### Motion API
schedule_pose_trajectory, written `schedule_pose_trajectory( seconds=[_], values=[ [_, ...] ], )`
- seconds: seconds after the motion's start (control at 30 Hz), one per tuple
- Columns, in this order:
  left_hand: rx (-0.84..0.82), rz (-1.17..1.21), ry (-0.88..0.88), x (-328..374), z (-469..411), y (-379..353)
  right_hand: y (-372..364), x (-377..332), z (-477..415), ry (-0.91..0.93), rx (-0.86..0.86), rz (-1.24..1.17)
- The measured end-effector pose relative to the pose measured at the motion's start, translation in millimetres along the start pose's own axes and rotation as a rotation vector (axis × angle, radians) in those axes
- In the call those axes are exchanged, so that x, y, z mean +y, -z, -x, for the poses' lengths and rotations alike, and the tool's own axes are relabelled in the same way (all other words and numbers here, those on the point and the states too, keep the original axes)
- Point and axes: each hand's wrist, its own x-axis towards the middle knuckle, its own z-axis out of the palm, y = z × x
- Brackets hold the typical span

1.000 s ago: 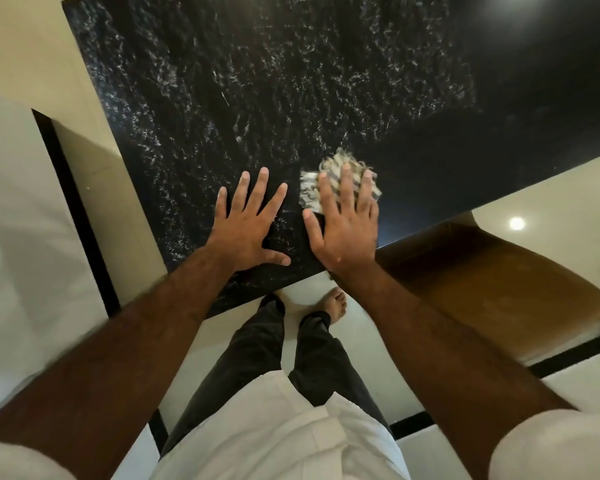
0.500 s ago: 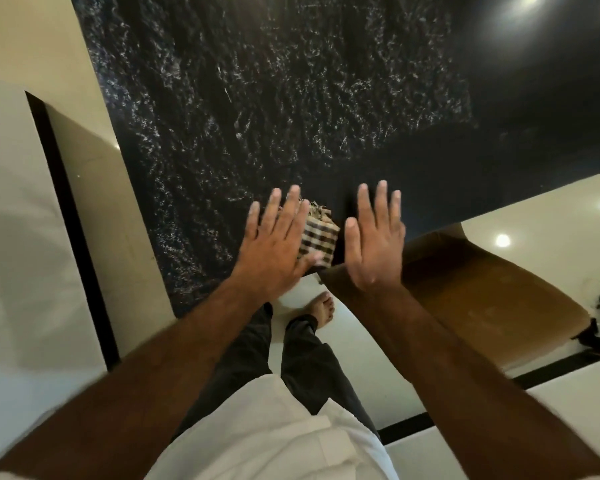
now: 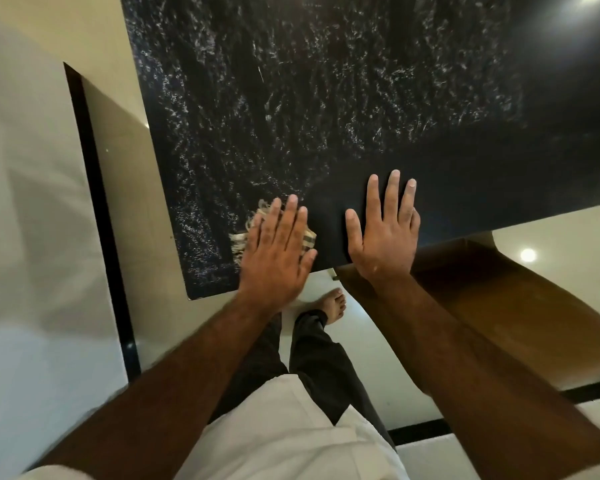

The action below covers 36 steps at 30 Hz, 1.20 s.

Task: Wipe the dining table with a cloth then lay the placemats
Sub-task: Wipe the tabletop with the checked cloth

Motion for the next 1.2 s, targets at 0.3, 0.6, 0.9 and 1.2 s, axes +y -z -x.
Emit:
schedule_pose_trajectory(
  seconds=[0.3, 0.6, 0.9, 1.2],
  values=[
    [0.099, -0.008, 0.066, 26.9, -82.3, 19.7, -8.4, 1.5, -9.4, 0.017, 0.044, 0.061],
    [0.026, -0.010, -0.040, 6.6, -11.3, 3.8, -3.9, 6.7, -16.9, -0.046, 0.038, 0.043],
    [0.087, -0.010, 0.215, -46.6, -26.4, 19.3, -5.6, 2.5, -17.4, -0.027, 0.071, 0.103],
    [0.064, 0.003, -0.012, 30.7, -39.4, 8.6, -6.7, 6.9, -18.7, 0.068, 0.041, 0.140]
  ],
)
